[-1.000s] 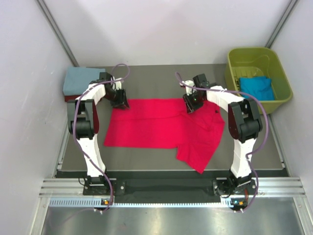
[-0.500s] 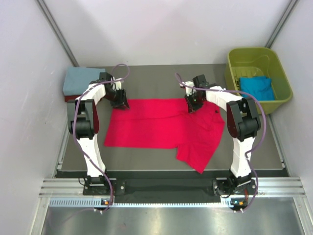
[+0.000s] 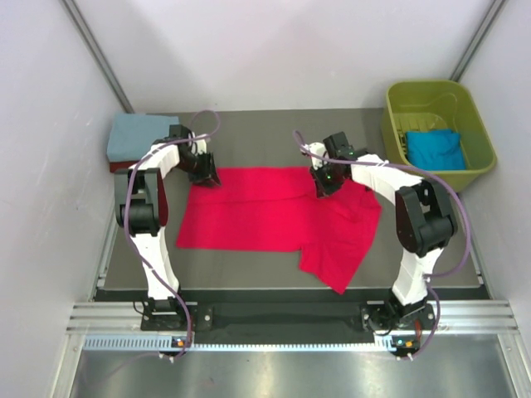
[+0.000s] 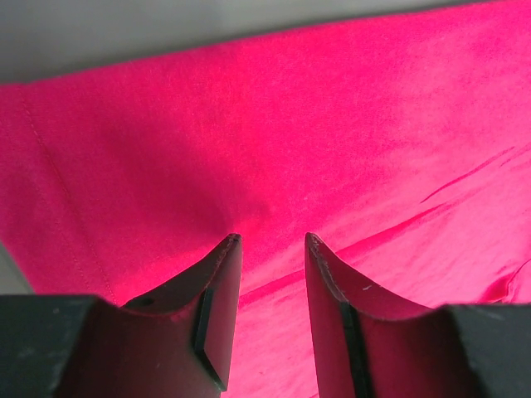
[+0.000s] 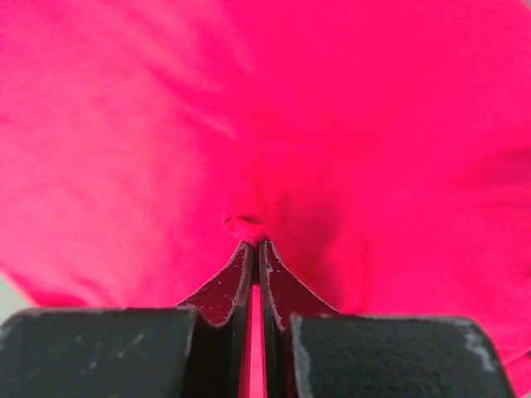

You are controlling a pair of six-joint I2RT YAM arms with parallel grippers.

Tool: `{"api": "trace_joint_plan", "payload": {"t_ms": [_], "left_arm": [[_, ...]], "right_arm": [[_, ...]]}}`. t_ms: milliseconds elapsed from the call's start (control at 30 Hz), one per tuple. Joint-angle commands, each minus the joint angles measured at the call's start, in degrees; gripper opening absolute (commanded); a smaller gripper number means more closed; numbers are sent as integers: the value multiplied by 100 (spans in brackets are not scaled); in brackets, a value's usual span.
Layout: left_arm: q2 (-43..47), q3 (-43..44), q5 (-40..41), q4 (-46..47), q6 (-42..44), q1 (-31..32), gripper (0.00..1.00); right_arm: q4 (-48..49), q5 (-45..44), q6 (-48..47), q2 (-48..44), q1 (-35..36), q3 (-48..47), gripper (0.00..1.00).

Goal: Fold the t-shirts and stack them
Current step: Fold the tshirt

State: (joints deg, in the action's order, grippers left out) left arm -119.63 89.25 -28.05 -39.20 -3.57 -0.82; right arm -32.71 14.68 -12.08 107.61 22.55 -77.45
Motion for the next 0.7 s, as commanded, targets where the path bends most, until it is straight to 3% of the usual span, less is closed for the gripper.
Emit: {"api": "trace_joint_plan", "payload": {"t_ms": [0,133,233,267,367,667], "left_arm": [[309,-110,-165,281,-65,-6,41],[414,-250,-165,317,-73,-15,41],[511,-338,-122,360,-65,-23,41],[537,-356,-113,360,-56,-24,41],[573,-409,-95,369,-56,-15,41],[363,-207,-51,220,-21,-15,41]], "right_arm": [[-34,97,205,-530,372,247,1],[-25,149,337,-724,645,546,6],[-86,211,487,-873,751,643,23],[-147,228,504,-969,760,652,33],[-148,45,487,-1128,725,652,42],[230,-158,619,-892,-213,415,43]]}}
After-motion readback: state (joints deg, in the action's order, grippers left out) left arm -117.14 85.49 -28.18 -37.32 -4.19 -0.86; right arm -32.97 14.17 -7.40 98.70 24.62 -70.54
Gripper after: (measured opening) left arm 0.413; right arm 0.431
